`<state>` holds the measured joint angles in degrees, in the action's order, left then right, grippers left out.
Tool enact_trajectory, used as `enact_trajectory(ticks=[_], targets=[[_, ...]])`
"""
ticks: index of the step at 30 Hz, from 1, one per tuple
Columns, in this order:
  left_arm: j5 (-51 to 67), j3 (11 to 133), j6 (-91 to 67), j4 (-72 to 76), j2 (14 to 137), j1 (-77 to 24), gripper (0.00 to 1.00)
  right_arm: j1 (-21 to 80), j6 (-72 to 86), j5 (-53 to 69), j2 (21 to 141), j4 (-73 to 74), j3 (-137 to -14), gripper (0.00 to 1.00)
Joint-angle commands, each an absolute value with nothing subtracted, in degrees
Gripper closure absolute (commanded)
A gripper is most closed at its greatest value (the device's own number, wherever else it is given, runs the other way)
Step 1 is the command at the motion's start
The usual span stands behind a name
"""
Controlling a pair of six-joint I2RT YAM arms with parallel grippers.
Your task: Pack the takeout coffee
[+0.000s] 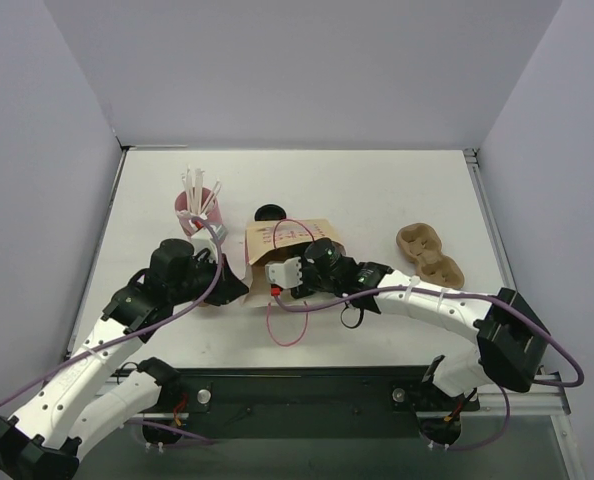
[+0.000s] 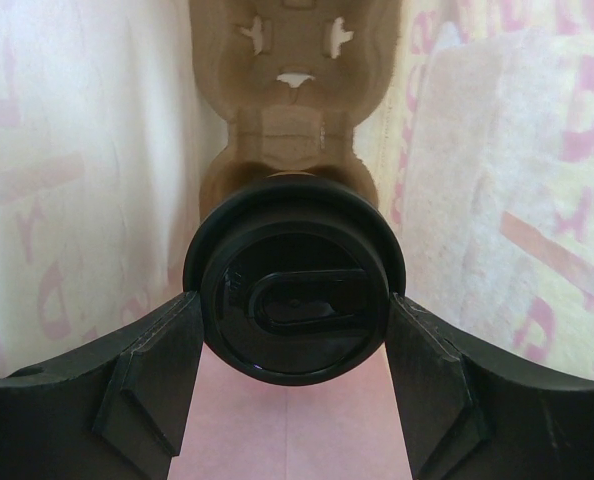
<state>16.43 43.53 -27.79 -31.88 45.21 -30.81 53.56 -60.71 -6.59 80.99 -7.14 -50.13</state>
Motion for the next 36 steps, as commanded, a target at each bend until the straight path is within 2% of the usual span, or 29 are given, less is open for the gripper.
enact_trajectory(ticks=[1, 13, 20, 31, 33, 36], targets=[[17.49, 46.32, -27.95, -29.53, 45.7, -31.03, 1.0, 52.56, -62.14, -6.5, 83.14, -8.35, -51.15, 0.67], [16.96, 46.93, -29.44, -29.62, 46.49, -31.03, 1.0, 51.42, -62.31, -5.98, 85.78, -10.63, -51.24, 0.68], [16.61, 47.02, -30.06, -29.88, 46.85, -31.03, 1.0, 50.19, -61.96, -6.06, 87.27, -10.9, -51.59, 0.62], [16.35, 47.55, -31.38, -28.83, 48.08, -31.03, 1.0, 49.4, -60.91, -5.1, 89.12, -10.02, -52.82, 0.61], [16.0, 47.72, -31.38, -28.92, 48.25, -31.03, 1.0, 49.39, -60.91, -4.75, 88.95, -10.02, -52.74, 0.58], [15.82, 47.99, -31.38, -29.27, 48.16, -31.03, 1.0, 49.31, -60.38, -4.83, 88.68, -9.93, -52.82, 0.47]])
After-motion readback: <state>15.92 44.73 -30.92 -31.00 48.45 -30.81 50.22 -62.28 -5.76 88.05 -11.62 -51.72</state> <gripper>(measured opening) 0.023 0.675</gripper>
